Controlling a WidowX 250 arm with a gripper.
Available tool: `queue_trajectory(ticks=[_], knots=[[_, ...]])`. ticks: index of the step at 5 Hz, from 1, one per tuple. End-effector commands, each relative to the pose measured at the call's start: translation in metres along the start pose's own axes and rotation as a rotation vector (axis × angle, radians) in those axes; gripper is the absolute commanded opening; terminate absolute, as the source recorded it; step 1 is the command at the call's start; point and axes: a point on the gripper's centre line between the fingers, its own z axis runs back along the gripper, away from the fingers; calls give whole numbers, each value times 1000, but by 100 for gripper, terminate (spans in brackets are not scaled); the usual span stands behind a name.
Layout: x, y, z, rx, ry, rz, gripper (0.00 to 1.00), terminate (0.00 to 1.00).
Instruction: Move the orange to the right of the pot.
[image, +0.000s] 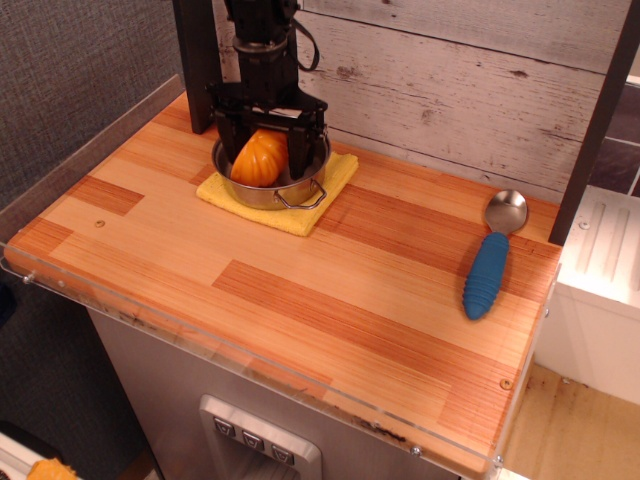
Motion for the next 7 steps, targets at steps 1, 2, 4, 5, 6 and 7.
queue_trajectory(ticks=[1,2,4,5,6,7], knots=[[6,1,17,5,-44,-13,0,0],[6,1,41,-16,-113,-27,0,0],[2,-13,100,-74,-298,-49,0,0],[1,-60,102,-154,-293,-129,0,0],[-2,-98,79,-164,-235,-189,0,0],[-6,-115,58,-133,-188,-207,0,0]])
